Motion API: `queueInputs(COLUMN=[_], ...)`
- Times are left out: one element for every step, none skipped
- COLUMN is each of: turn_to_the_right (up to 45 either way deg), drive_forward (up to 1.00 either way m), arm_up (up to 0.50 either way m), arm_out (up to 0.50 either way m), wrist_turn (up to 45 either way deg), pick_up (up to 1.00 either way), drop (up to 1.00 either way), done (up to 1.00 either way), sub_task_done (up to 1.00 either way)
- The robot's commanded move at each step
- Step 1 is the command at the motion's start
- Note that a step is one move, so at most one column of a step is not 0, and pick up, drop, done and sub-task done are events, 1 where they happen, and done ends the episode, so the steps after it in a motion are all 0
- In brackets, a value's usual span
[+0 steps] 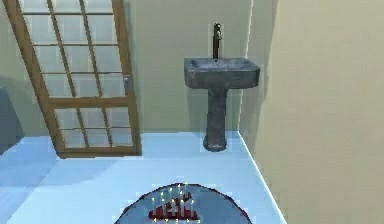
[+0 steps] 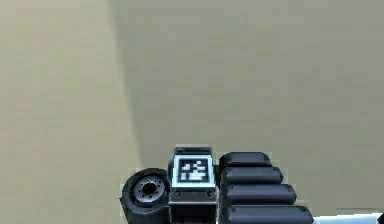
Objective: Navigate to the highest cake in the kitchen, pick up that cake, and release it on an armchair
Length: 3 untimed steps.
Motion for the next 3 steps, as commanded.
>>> queueInputs(turn_to_the_right=[-30.0,0.0,-6.0], drive_forward=[0.00,1.00,0.00], arm_up=[0.00,0.00,0.00], arm_out=[0.00,0.00,0.00], wrist_turn=[0.0,0.0,0.0], pick_up=[0.00,0.00,0.00], drop=[0.00,0.00,0.00], done=[0.00,0.00,0.00], sub_task_done=[0.00,0.00,0.00])
